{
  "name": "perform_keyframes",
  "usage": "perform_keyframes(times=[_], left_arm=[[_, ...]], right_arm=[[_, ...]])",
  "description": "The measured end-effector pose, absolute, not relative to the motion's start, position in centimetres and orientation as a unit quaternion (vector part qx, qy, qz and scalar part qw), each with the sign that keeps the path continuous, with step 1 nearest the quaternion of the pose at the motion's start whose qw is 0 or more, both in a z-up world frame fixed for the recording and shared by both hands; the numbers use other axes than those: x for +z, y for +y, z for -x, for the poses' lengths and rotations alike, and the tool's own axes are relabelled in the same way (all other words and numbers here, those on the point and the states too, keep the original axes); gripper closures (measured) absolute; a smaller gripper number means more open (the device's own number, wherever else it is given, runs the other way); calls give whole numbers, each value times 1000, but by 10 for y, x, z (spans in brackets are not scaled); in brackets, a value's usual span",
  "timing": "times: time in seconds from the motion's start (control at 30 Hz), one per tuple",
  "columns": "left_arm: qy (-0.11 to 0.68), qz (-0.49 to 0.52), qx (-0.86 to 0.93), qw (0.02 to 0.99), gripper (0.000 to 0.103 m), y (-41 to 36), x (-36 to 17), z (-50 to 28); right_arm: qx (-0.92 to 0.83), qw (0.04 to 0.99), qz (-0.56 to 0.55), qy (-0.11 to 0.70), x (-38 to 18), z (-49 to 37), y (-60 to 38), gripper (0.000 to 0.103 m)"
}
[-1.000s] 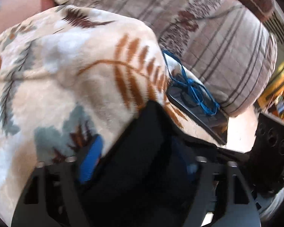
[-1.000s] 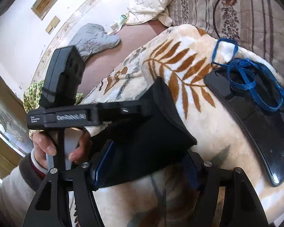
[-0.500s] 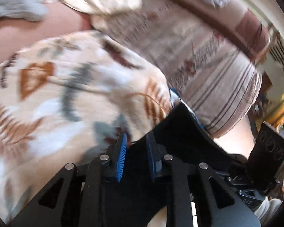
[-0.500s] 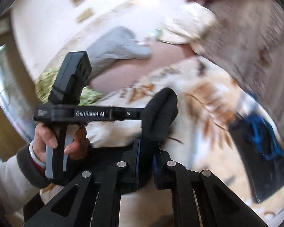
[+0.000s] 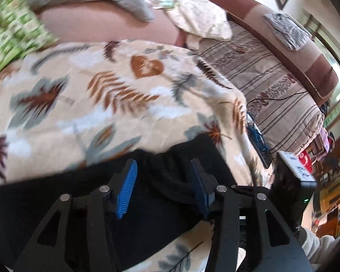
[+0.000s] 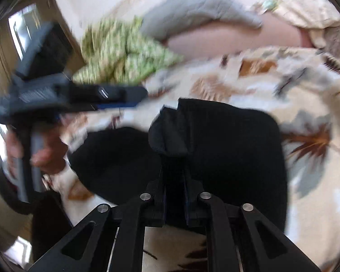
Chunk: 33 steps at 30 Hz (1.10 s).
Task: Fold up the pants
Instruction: 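Grasp the folded pants with the left gripper while the right gripper holds the fold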
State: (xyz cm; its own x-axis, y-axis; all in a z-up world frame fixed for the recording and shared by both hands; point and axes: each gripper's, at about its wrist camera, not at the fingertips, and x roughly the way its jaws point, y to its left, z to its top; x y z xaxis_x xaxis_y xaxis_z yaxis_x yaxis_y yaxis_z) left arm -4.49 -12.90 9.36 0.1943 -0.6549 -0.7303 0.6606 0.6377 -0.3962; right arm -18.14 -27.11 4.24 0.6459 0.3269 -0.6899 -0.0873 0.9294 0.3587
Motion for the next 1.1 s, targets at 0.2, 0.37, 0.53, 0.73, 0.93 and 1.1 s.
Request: perform_keyframes(times=[0.2, 0.37, 0.53, 0.73, 0.93, 1.1], left_arm=[[480, 21, -422, 769, 52, -112, 80, 53], [482, 17, -418, 770, 50, -120, 74, 61], [484, 12, -406, 775, 50, -112, 72, 64], [483, 18, -398, 780, 50, -95, 74, 66], [472, 44, -405, 782, 43, -88, 85, 65], [467, 43, -409, 783, 33, -102, 88, 67]], right_arm=[[136, 907, -158, 366, 81, 214, -291, 43], [83, 910, -157, 375, 79, 203, -305, 61], [72, 905, -133, 399, 61, 171, -282, 59], [73, 890, -175, 416, 45, 155, -293, 100], [127, 895, -196, 381, 79, 170, -282, 100], [120, 881, -203, 410, 46, 150, -267, 100]])
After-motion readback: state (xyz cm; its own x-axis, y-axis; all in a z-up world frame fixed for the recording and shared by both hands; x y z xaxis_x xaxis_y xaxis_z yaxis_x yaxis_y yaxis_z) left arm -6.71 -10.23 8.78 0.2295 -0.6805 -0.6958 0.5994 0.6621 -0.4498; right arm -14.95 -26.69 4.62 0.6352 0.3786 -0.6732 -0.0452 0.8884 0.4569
